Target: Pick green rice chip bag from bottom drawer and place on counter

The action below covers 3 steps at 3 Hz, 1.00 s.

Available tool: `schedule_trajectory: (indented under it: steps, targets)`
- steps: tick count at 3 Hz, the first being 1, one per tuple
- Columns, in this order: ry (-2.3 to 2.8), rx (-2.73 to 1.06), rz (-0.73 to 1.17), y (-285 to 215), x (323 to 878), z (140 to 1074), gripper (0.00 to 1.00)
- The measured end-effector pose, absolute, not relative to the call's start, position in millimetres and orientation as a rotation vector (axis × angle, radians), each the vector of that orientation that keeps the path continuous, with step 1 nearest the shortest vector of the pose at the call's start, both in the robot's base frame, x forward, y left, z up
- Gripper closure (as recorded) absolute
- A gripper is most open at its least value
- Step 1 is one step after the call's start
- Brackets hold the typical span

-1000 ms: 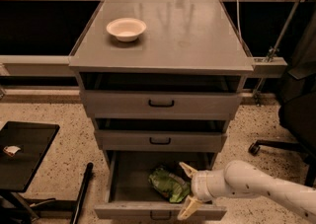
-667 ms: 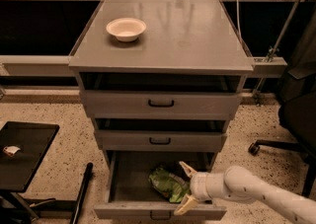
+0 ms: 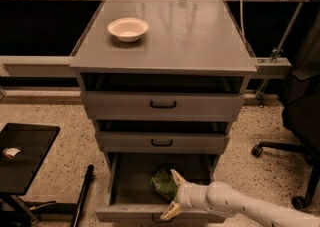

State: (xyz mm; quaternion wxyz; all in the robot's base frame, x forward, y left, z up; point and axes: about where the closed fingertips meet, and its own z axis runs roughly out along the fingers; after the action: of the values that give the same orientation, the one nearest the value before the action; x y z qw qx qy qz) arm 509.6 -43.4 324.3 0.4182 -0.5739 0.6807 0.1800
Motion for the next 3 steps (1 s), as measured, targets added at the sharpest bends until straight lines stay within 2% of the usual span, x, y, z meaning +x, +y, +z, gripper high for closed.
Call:
schedule_trajectory:
  steps: [1,3]
  targets:
    - [1.709,-1.435,0.446,-46,511,325,0.0]
    - [1.83,-1.312,0.183,-107,581,329,0.0]
